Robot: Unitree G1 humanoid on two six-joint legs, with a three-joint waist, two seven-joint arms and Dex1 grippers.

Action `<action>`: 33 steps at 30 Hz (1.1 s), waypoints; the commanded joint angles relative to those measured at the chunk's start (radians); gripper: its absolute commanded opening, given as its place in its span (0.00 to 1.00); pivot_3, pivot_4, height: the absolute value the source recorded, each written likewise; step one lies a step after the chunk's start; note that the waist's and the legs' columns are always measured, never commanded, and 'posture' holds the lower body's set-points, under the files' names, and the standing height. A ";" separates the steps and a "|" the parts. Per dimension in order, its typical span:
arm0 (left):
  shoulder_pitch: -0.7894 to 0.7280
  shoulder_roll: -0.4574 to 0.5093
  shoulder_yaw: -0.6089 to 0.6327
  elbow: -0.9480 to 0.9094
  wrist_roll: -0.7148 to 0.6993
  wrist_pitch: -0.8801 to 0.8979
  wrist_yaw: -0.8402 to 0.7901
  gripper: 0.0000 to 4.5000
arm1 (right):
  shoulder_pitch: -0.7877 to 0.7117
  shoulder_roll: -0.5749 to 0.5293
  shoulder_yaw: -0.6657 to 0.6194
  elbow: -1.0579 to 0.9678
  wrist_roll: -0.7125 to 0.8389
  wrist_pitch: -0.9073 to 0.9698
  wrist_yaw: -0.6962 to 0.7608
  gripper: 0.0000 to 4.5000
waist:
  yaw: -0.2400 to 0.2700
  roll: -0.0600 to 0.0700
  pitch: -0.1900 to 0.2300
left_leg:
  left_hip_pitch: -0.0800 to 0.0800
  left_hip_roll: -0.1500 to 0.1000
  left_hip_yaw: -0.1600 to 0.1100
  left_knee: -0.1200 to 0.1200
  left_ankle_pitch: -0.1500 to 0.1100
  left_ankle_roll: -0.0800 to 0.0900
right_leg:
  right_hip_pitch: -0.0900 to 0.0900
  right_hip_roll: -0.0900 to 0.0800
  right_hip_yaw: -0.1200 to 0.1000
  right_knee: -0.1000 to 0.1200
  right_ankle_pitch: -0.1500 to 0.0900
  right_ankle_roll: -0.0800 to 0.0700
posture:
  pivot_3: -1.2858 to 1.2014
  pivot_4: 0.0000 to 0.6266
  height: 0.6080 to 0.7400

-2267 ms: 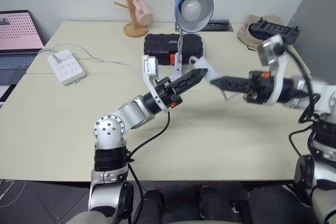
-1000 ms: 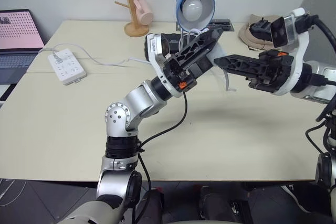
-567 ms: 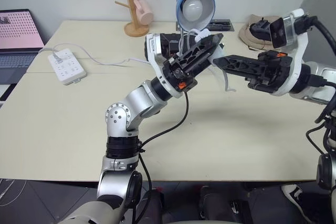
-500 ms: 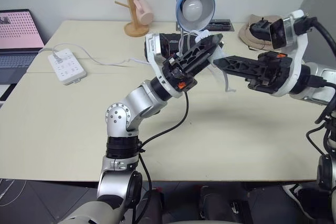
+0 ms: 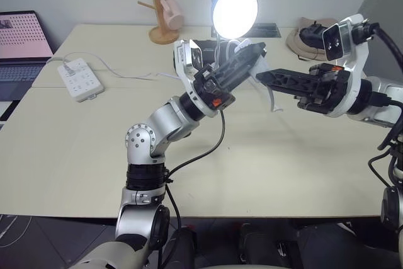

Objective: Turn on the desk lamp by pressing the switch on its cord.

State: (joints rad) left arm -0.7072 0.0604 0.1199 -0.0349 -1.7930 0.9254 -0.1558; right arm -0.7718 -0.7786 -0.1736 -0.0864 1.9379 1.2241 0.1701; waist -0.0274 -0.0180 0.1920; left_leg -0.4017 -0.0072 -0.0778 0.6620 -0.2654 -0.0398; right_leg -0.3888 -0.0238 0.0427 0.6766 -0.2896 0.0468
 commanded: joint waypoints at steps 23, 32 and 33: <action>0.022 0.107 0.050 -0.066 -0.144 -0.031 0.132 0.99 | 0.012 -0.022 0.016 0.013 -0.021 -0.030 0.041 0.08 | 0.001 -0.001 0.001 | 0.000 0.000 0.000 0.000 0.000 0.000 | 0.000 0.000 0.000 -0.001 0.000 0.000 | 0.52 0.24 1.00; 0.128 0.565 -0.017 -0.210 0.320 0.100 -0.294 0.99 | -0.038 -0.099 0.304 -0.012 -0.780 -0.175 0.324 0.08 | -0.003 0.000 0.001 | 0.000 0.001 0.000 -0.002 0.000 0.000 | -0.001 0.001 0.000 -0.001 0.000 0.000 | 0.52 0.24 1.00; 0.136 0.653 -0.063 -0.227 0.460 0.046 -0.408 0.99 | -0.054 -0.104 0.385 -0.001 -0.911 -0.240 0.376 0.08 | -0.004 0.001 0.002 | 0.000 0.001 0.000 -0.002 0.000 0.000 | -0.002 0.002 0.000 -0.001 0.000 0.000 | 0.52 0.24 1.00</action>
State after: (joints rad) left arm -0.5715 0.6137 0.1082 -0.1942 -1.5432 1.0277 -0.3674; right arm -0.7839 -0.8607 0.1022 -0.0701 1.2648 1.1046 0.4408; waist -0.0311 -0.0175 0.1938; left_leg -0.4012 -0.0065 -0.0774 0.6594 -0.2654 -0.0399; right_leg -0.3909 -0.0221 0.0432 0.6752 -0.2900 0.0466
